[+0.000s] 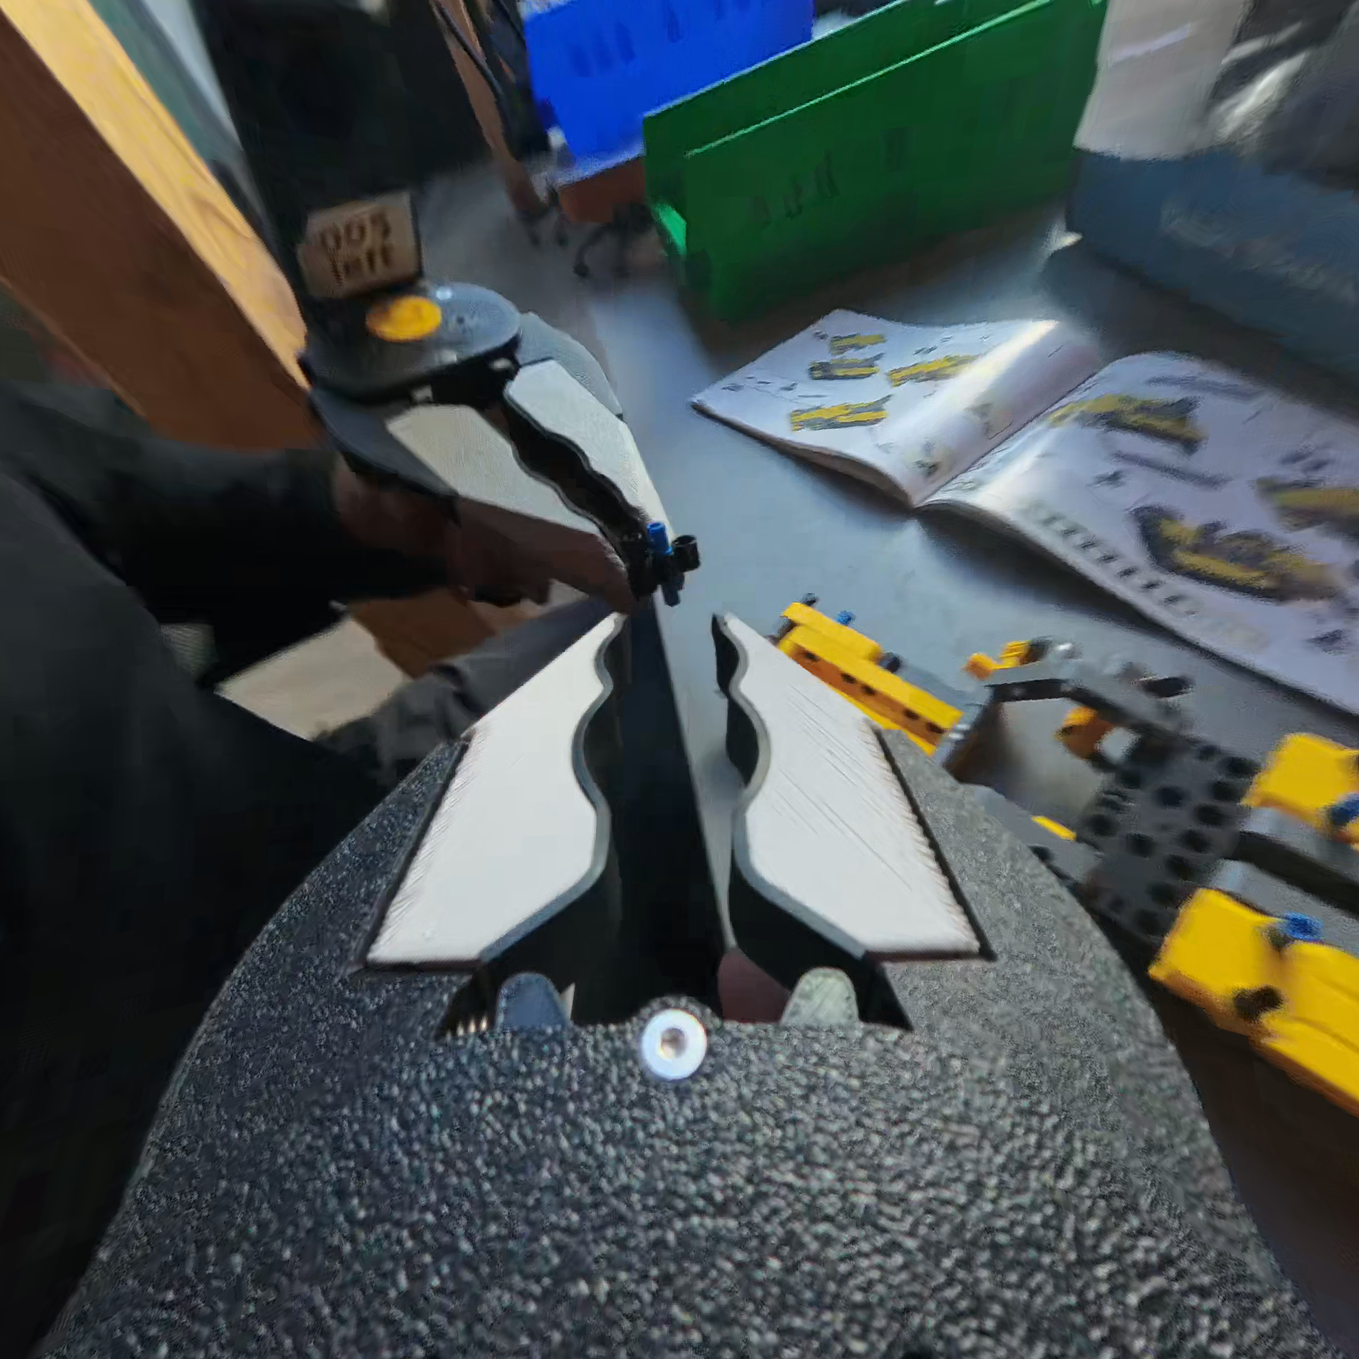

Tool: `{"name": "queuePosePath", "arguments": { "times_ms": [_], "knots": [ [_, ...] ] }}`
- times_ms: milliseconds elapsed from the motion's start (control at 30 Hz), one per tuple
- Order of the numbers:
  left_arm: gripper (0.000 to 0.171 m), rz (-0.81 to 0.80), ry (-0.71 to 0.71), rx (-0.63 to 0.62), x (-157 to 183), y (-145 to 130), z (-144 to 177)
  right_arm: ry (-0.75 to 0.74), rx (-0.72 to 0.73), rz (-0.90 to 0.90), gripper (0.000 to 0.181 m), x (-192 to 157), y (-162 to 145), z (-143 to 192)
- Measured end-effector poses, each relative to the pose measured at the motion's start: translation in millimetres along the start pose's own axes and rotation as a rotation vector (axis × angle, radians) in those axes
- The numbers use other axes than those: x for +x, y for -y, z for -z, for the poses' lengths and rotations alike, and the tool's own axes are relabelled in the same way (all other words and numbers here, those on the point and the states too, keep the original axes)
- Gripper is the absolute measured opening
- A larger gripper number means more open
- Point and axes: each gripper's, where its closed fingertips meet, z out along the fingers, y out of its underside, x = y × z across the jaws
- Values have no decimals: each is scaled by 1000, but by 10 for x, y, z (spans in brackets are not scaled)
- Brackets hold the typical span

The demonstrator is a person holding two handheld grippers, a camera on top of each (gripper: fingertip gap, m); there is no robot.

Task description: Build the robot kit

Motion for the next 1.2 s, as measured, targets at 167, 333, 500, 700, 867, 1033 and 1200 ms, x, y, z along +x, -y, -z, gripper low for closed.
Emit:
{"name": "queuePosePath", "arguments": {
  "times_ms": [167, 333, 500, 700, 867, 1033, 1200],
  "knots": [
    [4, 475, -194, -18, -35, -122, -24, -205, -103, 440, 22, 47, 23, 37],
    [4, 708, -333, -42, 66, -233, -69, -194, -209, 666, 23, -42, -64, -110],
    [4, 685, -344, -97, 119, -324, -82, -122, -280, 793, 21, -106, -183, -177],
    [4, 699, -421, -130, 228, -388, -81, -41, -325, 876, 18, -172, -276, -131],
    [4, 673, -466, -158, 305, -408, -88, -22, -340, 918, 16, -204, -304, -86],
    [4, 653, -441, -107, 254, -336, -82, -62, -295, 893, 15, -169, -218, -91],
    [4, 650, -418, -81, 209, -292, -57, -88, -229, 834, 15, -160, -176, -108]
  ]
}}
